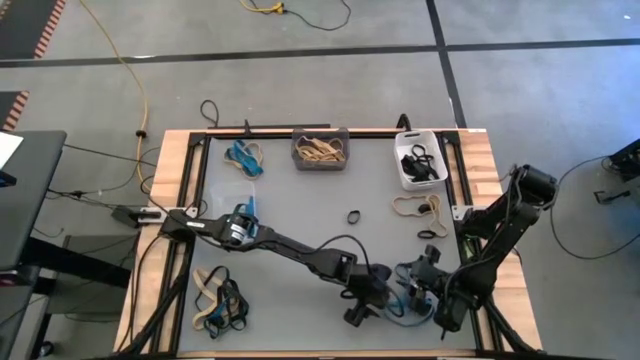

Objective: Sort rubber bands into baskets
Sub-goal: Put the blue rubber band into the transparent bin

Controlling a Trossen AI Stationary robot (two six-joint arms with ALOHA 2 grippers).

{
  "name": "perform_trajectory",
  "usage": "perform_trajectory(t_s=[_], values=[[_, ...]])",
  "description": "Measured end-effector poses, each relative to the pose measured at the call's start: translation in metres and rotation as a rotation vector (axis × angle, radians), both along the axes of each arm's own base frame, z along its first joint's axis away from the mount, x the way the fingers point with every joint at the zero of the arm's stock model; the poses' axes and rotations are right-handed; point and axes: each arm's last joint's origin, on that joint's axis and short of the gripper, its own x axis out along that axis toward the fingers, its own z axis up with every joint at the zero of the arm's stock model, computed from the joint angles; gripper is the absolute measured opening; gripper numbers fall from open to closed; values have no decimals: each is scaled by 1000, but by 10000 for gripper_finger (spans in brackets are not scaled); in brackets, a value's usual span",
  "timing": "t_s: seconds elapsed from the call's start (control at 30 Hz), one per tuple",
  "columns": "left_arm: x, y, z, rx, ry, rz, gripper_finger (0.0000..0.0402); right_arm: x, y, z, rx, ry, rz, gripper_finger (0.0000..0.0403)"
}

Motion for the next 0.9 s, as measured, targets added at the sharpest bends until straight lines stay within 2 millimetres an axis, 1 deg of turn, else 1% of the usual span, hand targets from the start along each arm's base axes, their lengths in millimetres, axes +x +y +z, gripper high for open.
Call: perform_trajectory(t_s=[0.13,0.3,0.4,0.5,0.57,0.7,0.77,0.8,0.87,0.9], values=[[-7,4,3,63,79,40,207,2,15,-2,46,0,118,260],[-19,9,22,129,153,80,207,5,29,-7,69,-4,214,260],[-27,12,28,187,223,105,207,8,30,-16,59,24,214,260],[-36,16,39,238,268,128,207,15,31,-27,82,92,217,260],[-42,18,48,252,293,139,207,19,30,-36,93,143,215,260],[-50,17,60,262,333,161,207,30,25,-46,76,175,187,258],[-54,14,65,269,336,163,207,37,24,-47,66,191,202,246],[-56,13,68,273,338,160,207,40,24,-47,54,198,219,233],[-59,9,72,274,343,158,207,45,27,-45,24,201,265,192],[-61,7,72,274,350,157,207,47,28,-43,7,198,293,163]])
